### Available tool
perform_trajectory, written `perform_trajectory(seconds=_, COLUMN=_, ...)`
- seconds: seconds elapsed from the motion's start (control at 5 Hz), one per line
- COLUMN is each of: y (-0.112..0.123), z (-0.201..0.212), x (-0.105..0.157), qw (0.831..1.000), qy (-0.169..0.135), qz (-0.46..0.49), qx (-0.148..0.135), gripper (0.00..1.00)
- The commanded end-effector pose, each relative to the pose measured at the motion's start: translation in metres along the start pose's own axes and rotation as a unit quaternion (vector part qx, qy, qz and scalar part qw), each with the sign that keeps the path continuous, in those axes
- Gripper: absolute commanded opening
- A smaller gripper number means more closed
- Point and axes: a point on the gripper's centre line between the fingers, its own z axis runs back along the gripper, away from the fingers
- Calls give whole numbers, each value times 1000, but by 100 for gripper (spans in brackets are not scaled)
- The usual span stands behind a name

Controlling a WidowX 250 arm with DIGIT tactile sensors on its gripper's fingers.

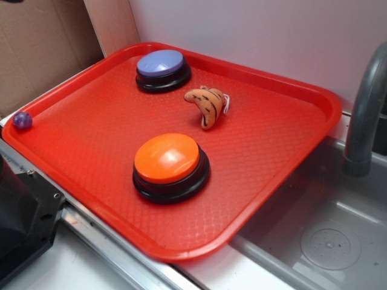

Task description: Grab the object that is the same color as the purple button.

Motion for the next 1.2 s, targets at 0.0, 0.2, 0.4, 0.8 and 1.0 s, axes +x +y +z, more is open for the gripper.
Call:
perform_trajectory(seconds=0.0, y=0, z=0, x=0, qw=1000, qy=0, qz=0, qx=0, gripper=100)
perform_trajectory(seconds=0.2, y=51, z=-37, x=10, qw=993, qy=24, qz=112, qx=29, gripper=100)
perform_trajectory(seconds=0.4, y=103, z=-70, x=9, qw=973, qy=38, qz=227, qx=34, gripper=100)
perform_trajectory(seconds=0.8, y=169, z=-128, x=-12, qw=992, qy=38, qz=120, qx=22, gripper=100)
perform_trajectory(seconds=1.0, y=183, z=-146, x=-17, qw=999, qy=45, qz=-5, qx=28, gripper=100)
